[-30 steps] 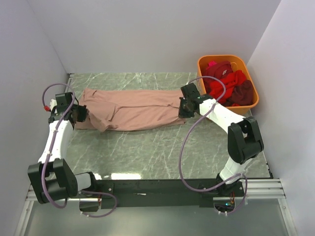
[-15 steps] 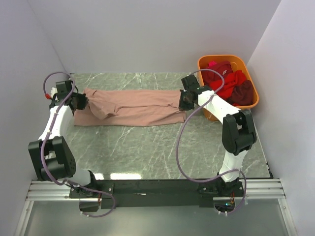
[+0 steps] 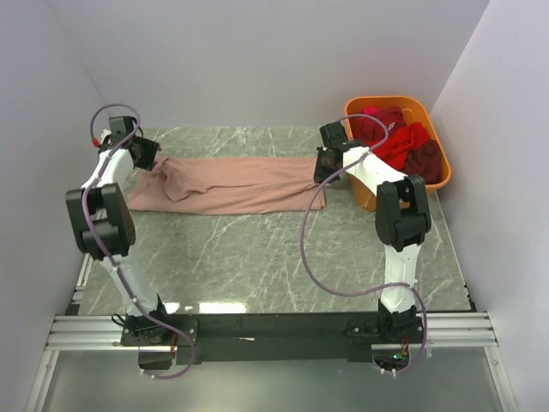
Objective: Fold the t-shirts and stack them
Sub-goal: Fold the tshirt
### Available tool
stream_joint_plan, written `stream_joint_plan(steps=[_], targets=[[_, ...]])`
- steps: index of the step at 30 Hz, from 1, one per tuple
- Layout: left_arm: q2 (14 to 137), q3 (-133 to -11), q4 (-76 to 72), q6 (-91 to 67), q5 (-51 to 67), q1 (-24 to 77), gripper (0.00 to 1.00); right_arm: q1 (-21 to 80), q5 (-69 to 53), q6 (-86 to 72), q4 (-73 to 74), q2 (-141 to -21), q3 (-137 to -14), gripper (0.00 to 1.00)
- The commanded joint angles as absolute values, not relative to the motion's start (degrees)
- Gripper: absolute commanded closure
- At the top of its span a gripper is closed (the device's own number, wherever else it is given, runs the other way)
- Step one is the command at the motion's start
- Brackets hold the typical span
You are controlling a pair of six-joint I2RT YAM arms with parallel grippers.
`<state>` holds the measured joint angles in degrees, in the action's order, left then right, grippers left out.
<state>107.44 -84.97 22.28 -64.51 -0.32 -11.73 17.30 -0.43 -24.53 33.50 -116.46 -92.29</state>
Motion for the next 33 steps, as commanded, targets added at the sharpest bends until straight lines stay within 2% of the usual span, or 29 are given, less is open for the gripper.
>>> stream_joint_plan(steps=[1, 2, 4, 5, 6, 7, 9, 15, 22, 26, 28, 29, 33], targets=[[113.19, -92.62, 21.19, -62.14, 1.32, -11.16, 0.5, 15.73, 0.61, -23.12, 30.86, -118.21, -97.81, 0.67], [116.34, -97.07, 22.57, -61.53, 2.19, -10.99, 0.35, 15.3, 0.79, -23.29, 31.37, -119.08, -99.82, 0.6], [118.56, -101.23, 24.78, -59.6, 3.25, -10.73, 0.15, 15.29, 0.53, -23.2, 32.69, -119.09, -100.98, 0.48], [119.26, -103.34, 27.4, -59.07, 2.9, -10.55, 0.01, 15.29, 0.53, -23.2, 32.61, -118.66, -100.73, 0.41], [118.83, -103.27, 28.03, -58.54, 2.29, -9.85, 0.01, 15.29, 0.18, -23.2, 32.17, -116.91, -98.81, 0.36], [117.96, -102.4, 28.3, -57.58, 1.59, -9.67, 0.01, 15.47, 0.18, -23.12, 30.51, -115.68, -97.4, 0.25], [113.84, -96.53, 28.13, -57.3, 0.79, -9.49, 0.01, 16.08, -1.4, -23.38, 28.23, -112.17, -92.67, 0.15], [102.58, -75.96, 23.12, -56.78, 2.98, -8.71, 0.01, 19.07, -3.25, -22.85, 25.14, -107.23, -84.55, 0.14], [103.79, -71.98, 24.26, -54.5, 2.99, -7.21, 0.0, 20.92, -5.98, -22.68, 24.08, -108.19, -83.76, 0.14], [105.99, -72.77, 24.43, -54.41, 1.58, -7.12, 0.15, 21.0, -5.8, -22.59, 24.17, -108.28, -83.32, 0.14], [106.7, -73.12, 24.61, -54.32, 1.58, -7.12, 0.19, 20.92, -5.45, -22.33, 24.26, -107.93, -82.79, 0.14], [106.79, -73.12, 24.61, -54.4, 1.5, -7.12, 0.26, 20.92, -5.28, -22.24, 24.34, -107.93, -82.71, 0.14], [107.23, -72.69, 25.48, -54.23, 0.27, -7.03, 0.38, 20.92, -4.66, -22.24, 24.7, -107.67, -82.7, 0.14]])
